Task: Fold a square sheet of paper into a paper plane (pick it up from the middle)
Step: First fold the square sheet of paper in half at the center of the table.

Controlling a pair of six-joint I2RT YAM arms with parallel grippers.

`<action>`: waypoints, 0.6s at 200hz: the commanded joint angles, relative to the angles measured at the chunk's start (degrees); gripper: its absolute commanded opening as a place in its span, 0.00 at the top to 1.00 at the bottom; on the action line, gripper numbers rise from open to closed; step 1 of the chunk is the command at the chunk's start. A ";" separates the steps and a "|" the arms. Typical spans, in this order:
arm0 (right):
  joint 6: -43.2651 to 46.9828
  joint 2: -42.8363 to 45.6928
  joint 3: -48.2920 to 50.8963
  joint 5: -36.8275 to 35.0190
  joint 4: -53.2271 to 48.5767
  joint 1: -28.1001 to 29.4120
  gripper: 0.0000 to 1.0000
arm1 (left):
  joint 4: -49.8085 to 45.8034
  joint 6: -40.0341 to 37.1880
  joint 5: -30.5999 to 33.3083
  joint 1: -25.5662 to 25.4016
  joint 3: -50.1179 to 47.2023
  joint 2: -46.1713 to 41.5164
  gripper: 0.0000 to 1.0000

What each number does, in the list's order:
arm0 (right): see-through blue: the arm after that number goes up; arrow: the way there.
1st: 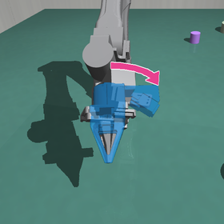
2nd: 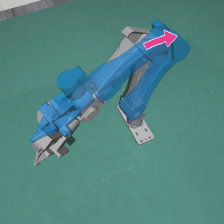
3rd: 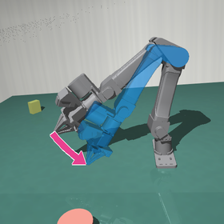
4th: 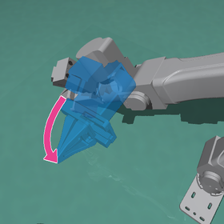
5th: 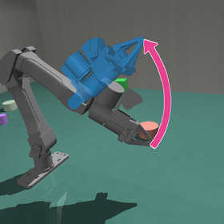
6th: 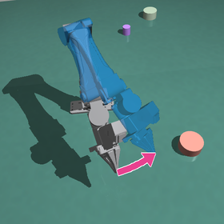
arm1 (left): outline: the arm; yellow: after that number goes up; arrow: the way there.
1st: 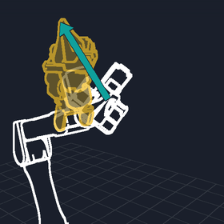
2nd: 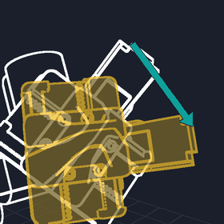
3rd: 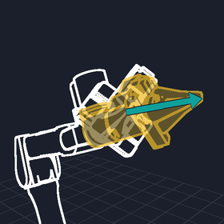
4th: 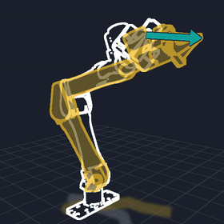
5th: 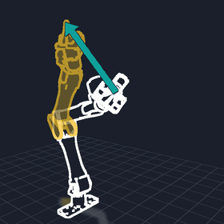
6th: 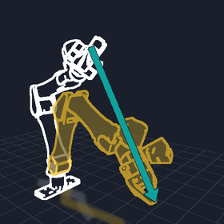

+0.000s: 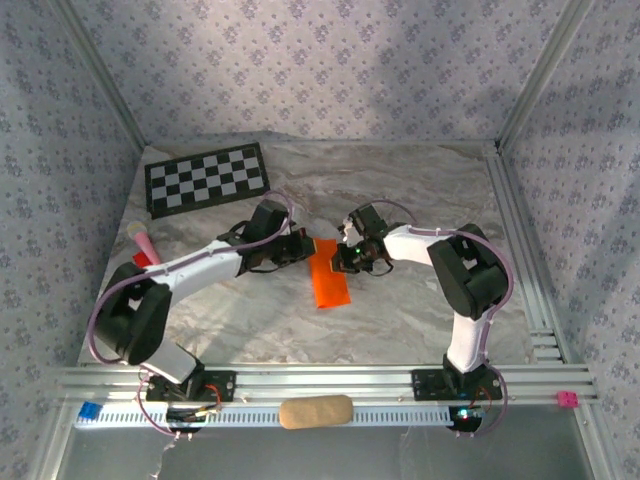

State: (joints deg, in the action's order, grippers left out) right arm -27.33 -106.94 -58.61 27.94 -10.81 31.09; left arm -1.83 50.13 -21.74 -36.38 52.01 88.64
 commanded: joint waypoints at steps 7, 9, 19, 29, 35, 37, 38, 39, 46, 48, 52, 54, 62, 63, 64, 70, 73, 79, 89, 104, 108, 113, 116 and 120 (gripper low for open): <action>0.70 -2.92 0.95 -4.83 -6.43 -0.35 1.00 | 8.21 2.87 -7.90 0.04 -1.07 4.35 1.00; 0.70 -2.97 0.89 -4.76 -6.42 -0.34 1.00 | 8.28 2.80 -7.89 -0.02 -1.11 4.59 1.00; 0.63 -3.14 0.98 -4.65 -6.30 -0.33 1.00 | 7.71 2.06 -7.55 0.07 -1.06 5.81 1.00; 0.53 -3.10 1.21 -4.65 -6.14 -0.26 1.00 | 7.16 1.57 -6.94 0.08 -1.02 6.62 1.00; 0.53 -3.06 1.28 -4.59 -6.09 -0.26 1.00 | 7.38 1.51 -6.92 0.07 -1.27 7.16 1.00; 0.53 -3.03 1.28 -4.57 -6.01 -0.29 1.00 | 7.43 1.47 -6.87 0.06 -1.33 7.29 1.00; 0.53 -2.98 1.33 -4.57 -6.04 -0.27 1.00 | 7.48 1.47 -6.85 0.03 -1.36 7.36 1.00; 0.53 -3.00 1.36 -4.57 -6.01 -0.25 1.00 | 7.47 1.51 -6.84 0.05 -1.37 7.43 1.00; 0.44 -2.93 1.52 -4.65 -5.93 -0.28 1.00 | 7.49 1.38 -6.66 0.03 -1.54 7.96 1.00; 0.44 -2.86 1.56 -4.63 -5.95 -0.29 1.00 | 7.48 1.38 -6.65 0.07 -1.56 8.11 1.00; 0.44 -2.84 1.57 -4.69 -5.94 -0.29 1.00 | 7.66 1.38 -6.65 0.08 -1.75 8.44 1.00; 0.44 -2.80 1.63 -4.66 -5.90 -0.25 1.00 | 7.68 1.40 -6.61 0.02 -1.85 8.51 1.00; 0.45 -2.75 1.70 -4.65 -5.85 -0.25 1.00 | 7.80 1.31 -6.25 -0.03 -2.14 8.97 1.00; 0.49 -2.75 1.72 -4.65 -5.83 -0.25 1.00 | 7.80 1.30 -6.19 0.03 -2.16 9.03 1.00; 0.46 -2.75 1.73 -4.65 -5.81 -0.24 1.00 | 7.76 1.29 -6.16 -0.03 -2.17 9.06 1.00; 0.36 -2.75 1.74 -4.68 -5.85 -0.24 1.00 | 7.79 1.29 -5.88 0.00 -2.56 9.39 1.00; 0.35 -2.75 1.81 -4.73 -5.89 -0.24 1.00 | 7.90 1.29 -5.79 0.01 -2.74 9.56 1.00; 0.35 -2.75 1.90 -4.74 -5.76 -0.30 1.00 | 8.05 1.29 -5.70 0.02 -3.02 9.83 1.00; 0.26 -2.67 1.99 -4.88 -5.64 -0.24 1.00 | 8.20 1.13 -5.60 0.01 -3.39 10.35 1.00; 0.11 -2.75 2.23 -4.76 -5.44 -0.25 1.00 | 7.95 0.59 -5.06 -0.04 -3.91 11.00 1.00; 0.13 -2.77 2.27 -4.79 -5.36 -0.25 1.00 | 7.71 0.39 -4.72 0.05 -4.02 11.15 1.00; 0.03 -2.75 2.33 -4.74 -5.29 -0.25 1.00 | 7.59 0.20 -4.40 0.03 -4.28 11.32 1.00; 0.00 -2.75 2.29 -4.70 -5.23 -0.24 1.00 | 7.43 -0.02 -4.11 0.04 -4.37 11.42 1.00; 0.04 -2.75 2.43 -4.66 -5.11 -0.19 1.00 | 7.18 -0.35 -3.80 0.07 -4.53 11.56 1.00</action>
State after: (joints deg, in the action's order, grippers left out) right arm -27.38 -107.00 -58.65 27.92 -10.81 31.09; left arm 4.78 51.53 -26.52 -36.38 48.62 99.11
